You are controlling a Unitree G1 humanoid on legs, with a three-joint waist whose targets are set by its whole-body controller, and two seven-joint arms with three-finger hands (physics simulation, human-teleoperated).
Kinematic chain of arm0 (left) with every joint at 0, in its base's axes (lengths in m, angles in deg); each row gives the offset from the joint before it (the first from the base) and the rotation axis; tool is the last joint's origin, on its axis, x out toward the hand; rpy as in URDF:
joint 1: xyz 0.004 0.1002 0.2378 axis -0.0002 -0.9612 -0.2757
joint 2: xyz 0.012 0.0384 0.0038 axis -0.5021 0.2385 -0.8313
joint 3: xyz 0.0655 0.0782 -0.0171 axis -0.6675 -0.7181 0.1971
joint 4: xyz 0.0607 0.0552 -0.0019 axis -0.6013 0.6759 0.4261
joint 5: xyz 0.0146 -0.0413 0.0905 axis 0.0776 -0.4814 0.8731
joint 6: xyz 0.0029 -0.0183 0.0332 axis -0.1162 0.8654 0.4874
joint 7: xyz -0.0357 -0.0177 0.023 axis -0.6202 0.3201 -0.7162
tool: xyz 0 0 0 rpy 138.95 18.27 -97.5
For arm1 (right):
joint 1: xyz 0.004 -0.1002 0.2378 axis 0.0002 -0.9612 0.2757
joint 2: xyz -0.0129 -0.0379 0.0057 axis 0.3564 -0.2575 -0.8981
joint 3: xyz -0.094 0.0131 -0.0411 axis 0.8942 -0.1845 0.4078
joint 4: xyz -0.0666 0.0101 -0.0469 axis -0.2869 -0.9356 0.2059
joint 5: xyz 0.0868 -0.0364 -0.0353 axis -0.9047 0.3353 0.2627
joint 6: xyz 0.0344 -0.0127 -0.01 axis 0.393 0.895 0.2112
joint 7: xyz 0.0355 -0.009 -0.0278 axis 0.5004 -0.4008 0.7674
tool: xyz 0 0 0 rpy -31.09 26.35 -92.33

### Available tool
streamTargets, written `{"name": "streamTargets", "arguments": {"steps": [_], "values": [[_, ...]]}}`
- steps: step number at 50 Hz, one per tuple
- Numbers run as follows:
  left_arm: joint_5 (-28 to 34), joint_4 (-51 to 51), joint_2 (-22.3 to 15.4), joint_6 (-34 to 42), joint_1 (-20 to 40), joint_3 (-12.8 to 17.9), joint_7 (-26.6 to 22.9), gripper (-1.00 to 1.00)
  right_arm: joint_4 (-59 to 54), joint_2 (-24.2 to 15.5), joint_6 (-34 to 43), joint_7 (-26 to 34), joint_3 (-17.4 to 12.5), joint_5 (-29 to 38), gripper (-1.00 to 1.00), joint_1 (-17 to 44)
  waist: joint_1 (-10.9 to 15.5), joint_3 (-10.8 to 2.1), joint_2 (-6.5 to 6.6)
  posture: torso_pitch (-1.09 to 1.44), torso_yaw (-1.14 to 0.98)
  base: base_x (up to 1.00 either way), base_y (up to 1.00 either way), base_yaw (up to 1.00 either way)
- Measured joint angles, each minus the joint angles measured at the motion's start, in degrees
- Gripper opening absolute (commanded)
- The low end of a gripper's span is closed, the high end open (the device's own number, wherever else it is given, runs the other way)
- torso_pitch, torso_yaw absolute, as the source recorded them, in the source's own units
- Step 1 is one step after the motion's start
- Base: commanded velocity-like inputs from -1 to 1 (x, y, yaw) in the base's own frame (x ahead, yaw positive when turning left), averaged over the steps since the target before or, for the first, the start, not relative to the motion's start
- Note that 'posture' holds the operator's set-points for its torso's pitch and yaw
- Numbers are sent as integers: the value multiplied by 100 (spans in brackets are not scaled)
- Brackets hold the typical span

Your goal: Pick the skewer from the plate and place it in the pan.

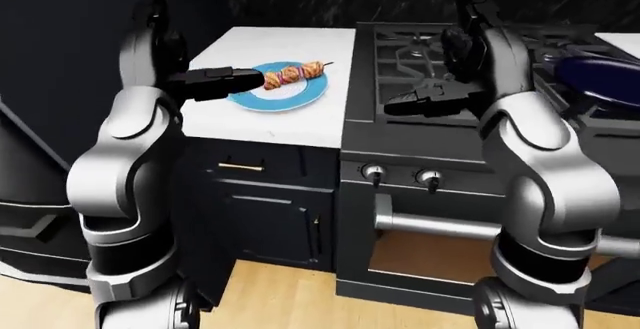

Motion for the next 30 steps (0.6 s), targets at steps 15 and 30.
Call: {"name": "streamTargets", "arguments": {"steps": [15,30], "values": [[-78,83,84,140,-34,-165,-45,100,-75,-8,99,-26,-104,94,100,-37,-48,130,-239,0,0,8,1,0],[-28,-69,-13,11,37,-17,2,100,14,10,8,-1,-28,46,100,33,28,2,-103,0,0,20,0,0]]}}
